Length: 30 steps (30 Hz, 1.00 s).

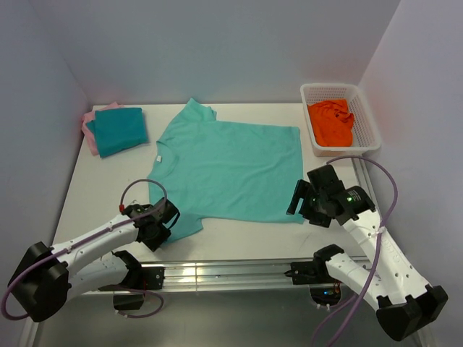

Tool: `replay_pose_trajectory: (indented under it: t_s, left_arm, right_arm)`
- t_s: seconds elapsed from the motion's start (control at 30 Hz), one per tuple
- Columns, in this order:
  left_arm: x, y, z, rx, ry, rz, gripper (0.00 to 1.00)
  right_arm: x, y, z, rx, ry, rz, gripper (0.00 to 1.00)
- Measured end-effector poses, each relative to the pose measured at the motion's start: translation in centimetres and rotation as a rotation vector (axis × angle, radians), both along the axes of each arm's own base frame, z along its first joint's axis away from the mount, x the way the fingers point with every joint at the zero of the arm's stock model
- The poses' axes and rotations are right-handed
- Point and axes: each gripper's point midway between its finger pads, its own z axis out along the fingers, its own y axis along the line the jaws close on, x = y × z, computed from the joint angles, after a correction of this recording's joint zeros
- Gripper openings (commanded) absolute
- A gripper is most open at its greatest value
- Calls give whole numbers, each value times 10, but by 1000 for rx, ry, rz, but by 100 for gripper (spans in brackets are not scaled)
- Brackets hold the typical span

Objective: Fold and stack the t-shirts
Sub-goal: Grap the side of the flattened tshirt closest away from the robot with both arms

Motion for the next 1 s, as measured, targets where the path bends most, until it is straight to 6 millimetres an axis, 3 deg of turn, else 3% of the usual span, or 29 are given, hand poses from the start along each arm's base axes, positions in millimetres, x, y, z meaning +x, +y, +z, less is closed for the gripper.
replay_pose_trajectory:
  t_s: [0.13,0.17,0.37,0.7,1.0]
  left_arm:
    - [-1,1,-1,3,3,0,33]
    - [-2,1,-1,4,4,-1,24]
    - [0,-3,-2,-3,-4,1,0]
    - [2,-5,1,-3,-8,-18,0]
    - [14,-14,14,-19,-45,-67,0]
  right_arm:
    - [0,-1,-1,-10,6,4,85]
    - [1,-1,-1,-10,6,4,85]
    - [0,0,-6,-6,11,-2,84]
    - [-18,3,-73,22,152,-90,76]
    - [14,1,-96,-27,167,-190,71]
